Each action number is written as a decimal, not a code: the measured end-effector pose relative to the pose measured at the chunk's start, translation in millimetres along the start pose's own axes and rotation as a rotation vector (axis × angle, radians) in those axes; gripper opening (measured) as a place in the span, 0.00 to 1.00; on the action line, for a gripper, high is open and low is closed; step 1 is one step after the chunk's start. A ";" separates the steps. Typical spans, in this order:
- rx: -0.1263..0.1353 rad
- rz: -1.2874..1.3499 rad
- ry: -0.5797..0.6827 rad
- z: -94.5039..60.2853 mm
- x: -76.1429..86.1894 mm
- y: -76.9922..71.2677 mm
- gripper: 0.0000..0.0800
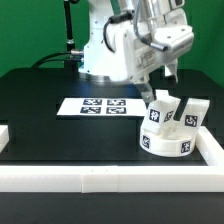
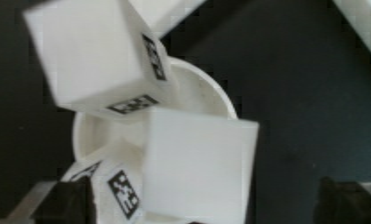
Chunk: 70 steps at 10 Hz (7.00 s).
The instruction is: Assemble stool
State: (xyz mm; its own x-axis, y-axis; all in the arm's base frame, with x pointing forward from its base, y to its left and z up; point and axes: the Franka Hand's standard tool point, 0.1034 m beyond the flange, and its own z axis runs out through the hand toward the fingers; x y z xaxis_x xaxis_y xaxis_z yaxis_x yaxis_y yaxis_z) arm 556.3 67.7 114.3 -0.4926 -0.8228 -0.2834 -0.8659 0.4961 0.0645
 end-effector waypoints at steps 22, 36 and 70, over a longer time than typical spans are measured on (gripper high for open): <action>-0.266 -2.691 0.108 16.8 11.2 -6.0 0.81; -0.223 -2.286 0.167 27.7 16.5 -6.0 0.42; -0.150 -2.083 0.152 18.1 -51.1 27.1 0.81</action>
Offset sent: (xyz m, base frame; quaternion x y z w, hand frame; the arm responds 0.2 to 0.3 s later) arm 0.0000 0.0000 0.0000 0.0000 0.0000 -0.2667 0.9638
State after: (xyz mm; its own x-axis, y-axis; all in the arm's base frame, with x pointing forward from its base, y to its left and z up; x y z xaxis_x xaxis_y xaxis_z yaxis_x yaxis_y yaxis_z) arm 559.6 128.3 113.2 0.9991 -0.0141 0.0410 -0.0095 -0.9938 -0.1108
